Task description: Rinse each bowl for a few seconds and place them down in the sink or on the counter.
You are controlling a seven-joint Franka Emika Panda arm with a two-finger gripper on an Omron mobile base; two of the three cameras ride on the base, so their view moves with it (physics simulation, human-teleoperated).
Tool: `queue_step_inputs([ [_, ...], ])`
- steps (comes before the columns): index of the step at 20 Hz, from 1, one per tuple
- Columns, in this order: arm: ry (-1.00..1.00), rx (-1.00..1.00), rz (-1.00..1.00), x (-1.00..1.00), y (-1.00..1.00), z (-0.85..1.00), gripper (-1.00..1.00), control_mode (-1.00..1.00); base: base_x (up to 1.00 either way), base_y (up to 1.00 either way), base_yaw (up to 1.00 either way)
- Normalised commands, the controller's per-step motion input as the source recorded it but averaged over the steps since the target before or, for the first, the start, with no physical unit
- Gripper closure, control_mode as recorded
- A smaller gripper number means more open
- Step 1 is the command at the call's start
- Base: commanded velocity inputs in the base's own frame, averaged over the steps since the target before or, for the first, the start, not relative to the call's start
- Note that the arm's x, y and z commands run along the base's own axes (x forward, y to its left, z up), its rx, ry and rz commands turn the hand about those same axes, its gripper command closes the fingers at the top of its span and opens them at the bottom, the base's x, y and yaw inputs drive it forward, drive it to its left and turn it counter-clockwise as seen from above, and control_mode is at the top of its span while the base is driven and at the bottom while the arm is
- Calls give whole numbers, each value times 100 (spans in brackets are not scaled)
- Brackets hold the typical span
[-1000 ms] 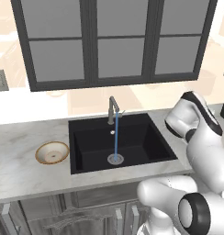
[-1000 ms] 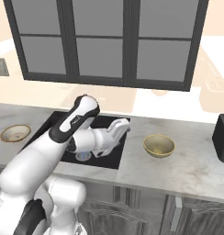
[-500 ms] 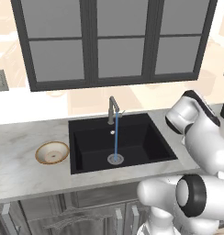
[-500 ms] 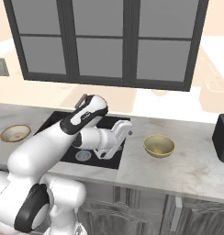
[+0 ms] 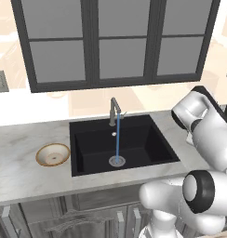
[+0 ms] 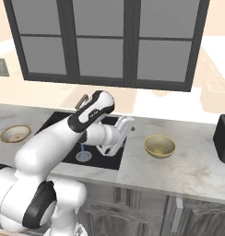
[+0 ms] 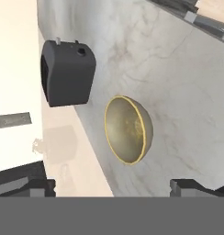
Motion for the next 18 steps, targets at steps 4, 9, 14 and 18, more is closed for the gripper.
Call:
queue_step_inputs([
  [4, 3, 0, -3, 0, -4, 13, -100, -100, 0, 0, 0],
  [9, 10, 0, -6, 1, -2, 8, -100, -100, 0, 0, 0],
  [14, 16, 0, -10, 0, 0, 8, -100, -100, 0, 0, 0],
  [18, 21, 0, -12, 0, -1, 9, -100, -100, 0, 0, 0],
])
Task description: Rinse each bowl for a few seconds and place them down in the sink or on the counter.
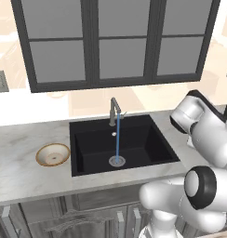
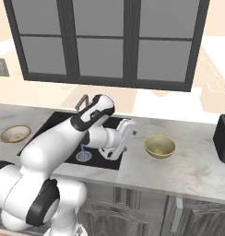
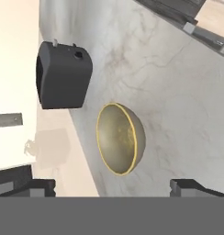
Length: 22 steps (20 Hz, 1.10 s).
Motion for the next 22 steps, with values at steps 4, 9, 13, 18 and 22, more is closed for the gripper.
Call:
queue_step_inputs([
  [4, 20, 0, -11, 0, -4, 11, -100, -100, 0, 0, 0],
  [9, 14, 0, -8, 0, -8, 4, -100, -100, 0, 0, 0],
  [13, 9, 0, -3, 1, -10, 0, -100, -100, 0, 0, 0],
  [18, 6, 0, -1, 6, -5, 0, -100, -100, 0, 0, 0],
  [22, 2, 0, 0, 10, 0, 0, -100, -100, 0, 0, 0],
])
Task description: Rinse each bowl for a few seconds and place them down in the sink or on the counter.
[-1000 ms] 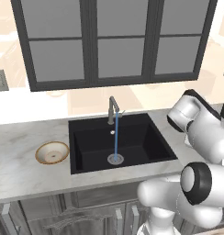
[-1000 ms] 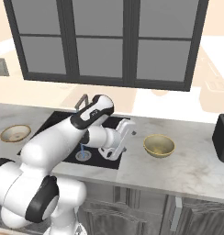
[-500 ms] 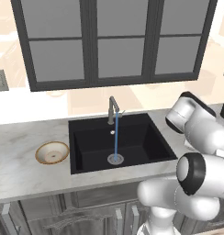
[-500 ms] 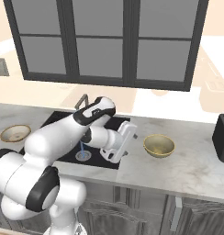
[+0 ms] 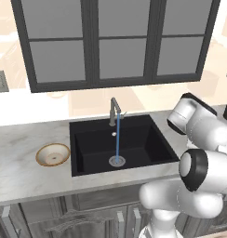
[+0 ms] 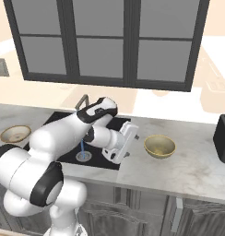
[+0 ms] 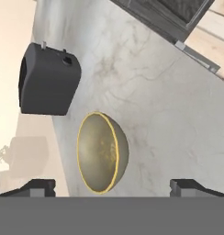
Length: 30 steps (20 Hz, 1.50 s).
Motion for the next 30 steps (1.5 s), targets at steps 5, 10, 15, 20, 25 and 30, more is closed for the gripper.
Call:
queue_step_inputs([
  [5, 3, 0, 0, 15, -1, 0, -100, -100, 0, 0, 0],
  [10, 2, 1, 0, 16, -7, 0, -100, -100, 0, 0, 0],
  [15, 0, 1, 0, 16, -9, 0, -100, -100, 0, 0, 0],
  [20, 1, 2, 0, 17, -12, 0, -100, -100, 0, 0, 0],
  [25, 2, 2, 0, 10, -10, -4, -100, -100, 0, 0, 0],
  [30, 1, 2, 1, 3, -8, -10, -100, -100, 0, 0, 0],
])
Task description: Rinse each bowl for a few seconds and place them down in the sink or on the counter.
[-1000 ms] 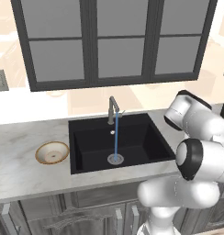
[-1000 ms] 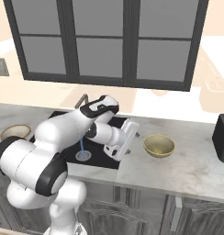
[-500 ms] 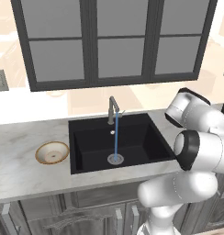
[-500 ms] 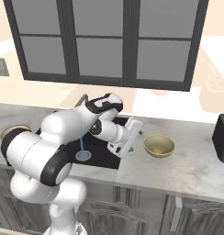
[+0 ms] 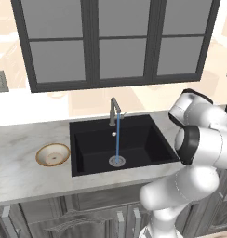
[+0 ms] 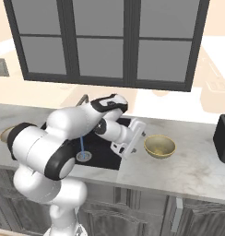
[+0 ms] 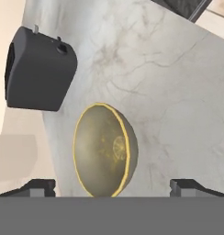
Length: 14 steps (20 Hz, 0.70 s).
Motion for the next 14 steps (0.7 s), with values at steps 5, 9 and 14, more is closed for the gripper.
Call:
queue_step_inputs([
  [5, 2, 2, 1, 4, -9, -10, -100, -100, 0, 0, 0],
  [9, 2, 3, 1, 4, -13, -7, -100, -100, 0, 0, 0],
  [14, 2, 3, 1, 7, -13, -6, -100, -100, 0, 0, 0],
])
